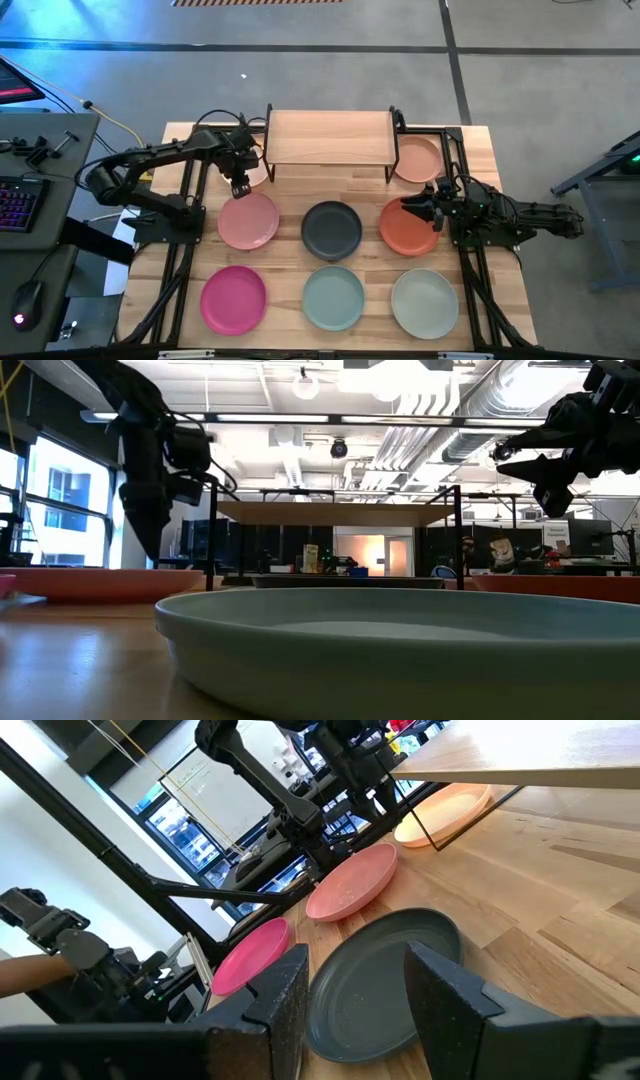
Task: Place and stack plates onto a shelf
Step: Put the light orange plate on the shelf
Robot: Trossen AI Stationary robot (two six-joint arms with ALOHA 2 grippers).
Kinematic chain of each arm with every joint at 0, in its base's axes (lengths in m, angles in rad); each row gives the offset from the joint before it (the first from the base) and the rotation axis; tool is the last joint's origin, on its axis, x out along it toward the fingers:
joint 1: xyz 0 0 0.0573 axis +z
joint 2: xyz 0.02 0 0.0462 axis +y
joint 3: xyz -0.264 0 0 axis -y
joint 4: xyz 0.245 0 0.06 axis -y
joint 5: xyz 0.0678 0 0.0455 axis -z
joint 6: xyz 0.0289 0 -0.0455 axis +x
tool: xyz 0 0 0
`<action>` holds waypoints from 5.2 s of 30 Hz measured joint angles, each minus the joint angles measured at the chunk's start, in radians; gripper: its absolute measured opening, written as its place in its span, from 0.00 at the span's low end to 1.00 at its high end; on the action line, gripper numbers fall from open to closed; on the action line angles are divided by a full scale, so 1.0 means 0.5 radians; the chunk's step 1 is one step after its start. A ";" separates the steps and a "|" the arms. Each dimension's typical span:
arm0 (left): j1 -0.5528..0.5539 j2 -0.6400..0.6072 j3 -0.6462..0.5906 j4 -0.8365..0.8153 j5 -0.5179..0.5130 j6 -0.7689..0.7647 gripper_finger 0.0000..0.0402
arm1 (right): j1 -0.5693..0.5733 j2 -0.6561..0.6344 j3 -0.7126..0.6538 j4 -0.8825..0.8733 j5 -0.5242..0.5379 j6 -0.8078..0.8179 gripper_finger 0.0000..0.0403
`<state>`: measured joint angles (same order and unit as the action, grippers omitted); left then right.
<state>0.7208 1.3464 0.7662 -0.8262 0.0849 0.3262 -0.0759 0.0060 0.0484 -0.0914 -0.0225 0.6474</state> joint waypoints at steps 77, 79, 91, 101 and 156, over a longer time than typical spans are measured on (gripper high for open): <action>0.088 0.447 0.005 0.354 0.095 0.133 0.02 | 0.000 0.000 0.000 0.000 0.000 0.000 0.36; 0.088 0.447 0.005 0.342 0.094 0.127 0.02 | 0.000 0.000 0.000 0.000 0.000 0.000 0.36; 0.089 0.263 -0.003 0.201 0.044 0.059 0.00 | 0.000 0.000 0.001 0.000 0.000 0.000 0.36; 0.089 -0.048 -0.003 0.027 0.051 -0.029 0.00 | 0.000 0.000 0.000 0.000 0.000 0.000 0.36; -0.104 -0.211 1.311 0.049 -0.193 0.539 0.00 | 0.000 0.000 0.000 0.000 0.000 0.000 0.36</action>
<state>0.6686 1.2410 1.4216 -0.8019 -0.0116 0.5955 -0.0761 0.0060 0.0483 -0.0914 -0.0227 0.6472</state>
